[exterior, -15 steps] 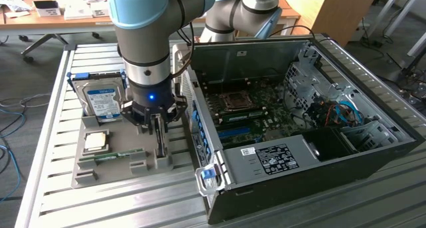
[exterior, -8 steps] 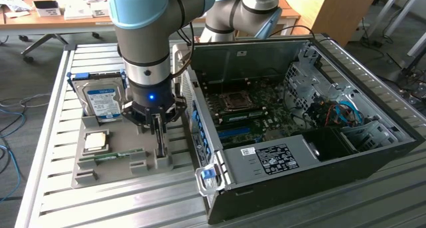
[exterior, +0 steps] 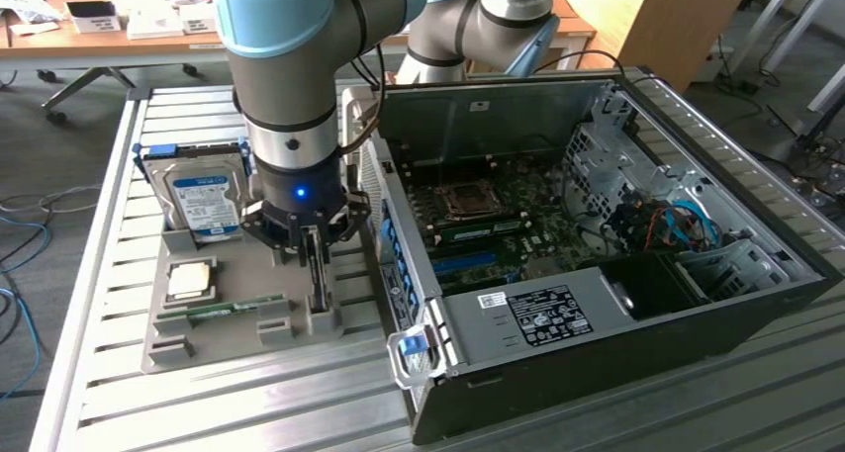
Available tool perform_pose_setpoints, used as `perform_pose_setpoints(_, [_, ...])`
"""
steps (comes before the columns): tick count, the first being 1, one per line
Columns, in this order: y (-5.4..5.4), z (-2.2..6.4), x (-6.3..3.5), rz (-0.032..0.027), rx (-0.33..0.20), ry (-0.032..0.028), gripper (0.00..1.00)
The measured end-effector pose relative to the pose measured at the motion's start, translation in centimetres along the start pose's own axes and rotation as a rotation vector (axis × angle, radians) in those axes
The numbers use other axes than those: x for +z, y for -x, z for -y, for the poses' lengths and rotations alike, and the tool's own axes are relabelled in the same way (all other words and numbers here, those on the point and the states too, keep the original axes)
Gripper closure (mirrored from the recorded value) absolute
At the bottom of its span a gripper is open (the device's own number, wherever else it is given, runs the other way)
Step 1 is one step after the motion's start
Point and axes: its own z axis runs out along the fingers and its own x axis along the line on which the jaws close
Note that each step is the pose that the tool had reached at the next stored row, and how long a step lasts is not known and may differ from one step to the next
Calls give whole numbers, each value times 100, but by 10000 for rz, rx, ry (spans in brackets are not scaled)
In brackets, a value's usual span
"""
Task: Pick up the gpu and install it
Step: 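Pick up the gpu and move the gpu toward the slot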
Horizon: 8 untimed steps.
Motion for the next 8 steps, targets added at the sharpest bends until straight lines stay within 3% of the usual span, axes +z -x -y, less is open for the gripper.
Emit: perform_pose_setpoints(8, [0, 0, 0, 0, 0, -1, 73])
